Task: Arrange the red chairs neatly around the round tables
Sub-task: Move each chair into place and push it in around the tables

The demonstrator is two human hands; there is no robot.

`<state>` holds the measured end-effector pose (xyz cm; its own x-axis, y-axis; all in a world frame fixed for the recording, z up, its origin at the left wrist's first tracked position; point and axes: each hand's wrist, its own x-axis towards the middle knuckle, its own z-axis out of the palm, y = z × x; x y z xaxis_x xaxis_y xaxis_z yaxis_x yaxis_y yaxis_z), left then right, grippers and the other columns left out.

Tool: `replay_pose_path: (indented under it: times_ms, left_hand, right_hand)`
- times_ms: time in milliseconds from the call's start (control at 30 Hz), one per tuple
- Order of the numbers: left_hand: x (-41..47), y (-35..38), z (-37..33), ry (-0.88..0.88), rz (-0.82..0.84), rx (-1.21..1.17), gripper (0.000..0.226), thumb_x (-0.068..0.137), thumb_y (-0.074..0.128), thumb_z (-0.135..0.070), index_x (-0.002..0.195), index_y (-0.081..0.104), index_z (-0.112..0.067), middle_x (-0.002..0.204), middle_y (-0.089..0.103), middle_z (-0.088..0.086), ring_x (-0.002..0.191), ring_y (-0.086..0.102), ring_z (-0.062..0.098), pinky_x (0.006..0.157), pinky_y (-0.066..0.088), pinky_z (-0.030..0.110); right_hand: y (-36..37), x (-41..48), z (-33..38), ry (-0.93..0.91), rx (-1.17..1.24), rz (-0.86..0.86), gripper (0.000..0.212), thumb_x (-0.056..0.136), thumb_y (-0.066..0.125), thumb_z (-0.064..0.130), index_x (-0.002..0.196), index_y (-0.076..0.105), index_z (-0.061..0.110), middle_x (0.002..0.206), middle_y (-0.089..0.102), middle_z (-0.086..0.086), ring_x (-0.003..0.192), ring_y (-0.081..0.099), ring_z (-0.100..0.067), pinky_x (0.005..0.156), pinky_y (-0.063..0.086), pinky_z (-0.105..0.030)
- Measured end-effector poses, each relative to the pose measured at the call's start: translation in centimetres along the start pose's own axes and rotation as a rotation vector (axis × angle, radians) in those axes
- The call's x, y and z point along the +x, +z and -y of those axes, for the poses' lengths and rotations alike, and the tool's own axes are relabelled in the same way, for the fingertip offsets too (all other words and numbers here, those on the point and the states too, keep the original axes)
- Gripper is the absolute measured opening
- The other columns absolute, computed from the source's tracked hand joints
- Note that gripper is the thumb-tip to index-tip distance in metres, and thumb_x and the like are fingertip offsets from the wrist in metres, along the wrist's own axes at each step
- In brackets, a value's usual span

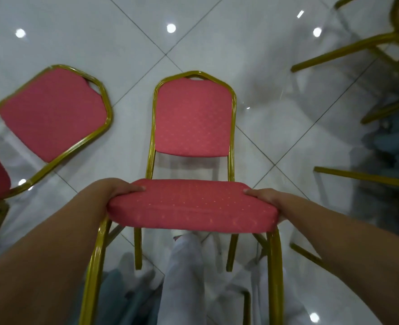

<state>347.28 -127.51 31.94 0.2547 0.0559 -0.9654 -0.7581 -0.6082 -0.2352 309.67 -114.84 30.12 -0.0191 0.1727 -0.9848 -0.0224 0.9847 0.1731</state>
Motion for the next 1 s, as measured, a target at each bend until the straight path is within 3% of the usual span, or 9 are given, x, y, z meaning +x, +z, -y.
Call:
replay_pose_path:
  times_ms: [133,300,400,567,633,767,833,900,1000]
  left_hand:
    - [-4.8,-3.2,-2.4,0.100,-0.064,-0.076,0.066,0.081,0.073,-0.052,0.121,0.054,-0.003,0.090,0.062,0.019,0.082,0.061,0.035,0.076,0.050,0.047]
    - [-9.4,-7.7,-5.6,0.348,-0.168,-0.210,0.074,0.080,0.075,-0.051,0.131,0.055,-0.002,0.109,0.066,0.019,0.096,0.066,0.035,0.092,0.052,0.048]
    - [-10.9,-9.3,-6.4,0.524,-0.296,-0.358,0.075,0.077,0.079,-0.050,0.132,0.055,-0.006,0.114,0.067,0.016,0.096,0.068,0.033,0.086,0.056,0.047]
    - [-9.5,-5.4,-3.5,0.753,-0.483,-0.613,0.077,0.076,0.082,-0.044,0.140,0.043,-0.028,0.131,0.056,0.008,0.098,0.064,0.024,0.079,0.056,0.039]
    - [-7.7,-3.1,-1.8,0.809,-0.516,-0.597,0.073,0.084,0.075,-0.044,0.146,0.038,-0.034,0.138,0.053,0.006,0.110,0.061,0.027,0.089,0.055,0.044]
    - [-4.6,-1.1,0.4,0.844,-0.533,-0.412,0.075,0.093,0.063,-0.047,0.153,0.018,-0.049,0.143,0.050,0.011,0.122,0.055,0.032,0.106,0.045,0.050]
    - [-3.5,0.4,1.6,0.785,-0.555,-0.316,0.076,0.095,0.057,-0.049,0.154,0.008,-0.050,0.146,0.043,0.019,0.129,0.050,0.039,0.110,0.039,0.055]
    - [-3.2,2.1,2.6,0.649,-0.594,-0.184,0.079,0.096,0.054,-0.050,0.154,0.001,-0.050,0.157,0.024,0.023,0.141,0.032,0.045,0.115,0.029,0.059]
    - [-6.2,3.8,3.6,0.479,-0.694,0.029,0.088,0.093,0.059,-0.044,0.155,-0.004,-0.046,0.166,-0.005,0.012,0.150,0.003,0.041,0.119,0.018,0.058]
  right_hand:
    - [-1.6,-5.0,3.9,-0.126,-0.031,-0.069,0.057,0.086,0.071,0.050,0.119,0.059,0.005,0.105,0.073,-0.021,0.096,0.071,-0.038,0.095,0.053,-0.055]
    - [-4.2,-10.9,9.9,-0.429,0.015,-0.195,0.056,0.087,0.070,0.050,0.118,0.062,0.004,0.101,0.073,-0.018,0.086,0.073,-0.035,0.079,0.060,-0.049]
    - [-5.1,-13.0,12.2,-0.642,0.006,-0.322,0.069,0.086,0.067,0.058,0.126,0.058,0.003,0.108,0.070,-0.016,0.083,0.073,-0.030,0.060,0.058,-0.034]
    - [-3.1,-10.5,8.9,-0.815,-0.085,-0.591,0.072,0.090,0.047,0.071,0.142,0.037,0.022,0.125,0.060,-0.012,0.098,0.063,-0.031,0.086,0.053,-0.042]
    - [-1.9,-8.1,6.6,-0.798,-0.123,-0.632,0.070,0.091,0.039,0.073,0.144,0.035,0.026,0.130,0.060,-0.012,0.108,0.061,-0.035,0.095,0.050,-0.046]
    - [-0.4,-5.3,3.7,-0.811,-0.173,-0.625,0.071,0.092,0.035,0.072,0.149,0.027,0.031,0.137,0.058,-0.010,0.109,0.060,-0.032,0.094,0.048,-0.044]
    - [0.0,-4.8,2.4,-0.842,-0.289,-0.594,0.073,0.093,0.039,0.069,0.154,0.015,0.036,0.146,0.049,-0.010,0.124,0.054,-0.036,0.102,0.046,-0.052]
    - [0.2,-5.3,1.8,-0.751,-0.438,-0.639,0.090,0.086,0.053,0.070,0.155,0.001,0.043,0.161,0.024,-0.009,0.147,0.026,-0.038,0.113,0.032,-0.062]
    - [0.5,-8.9,0.7,-0.701,-0.589,-0.769,0.107,0.077,0.064,0.070,0.152,-0.012,0.050,0.167,-0.005,-0.003,0.153,-0.006,-0.033,0.115,0.019,-0.067]
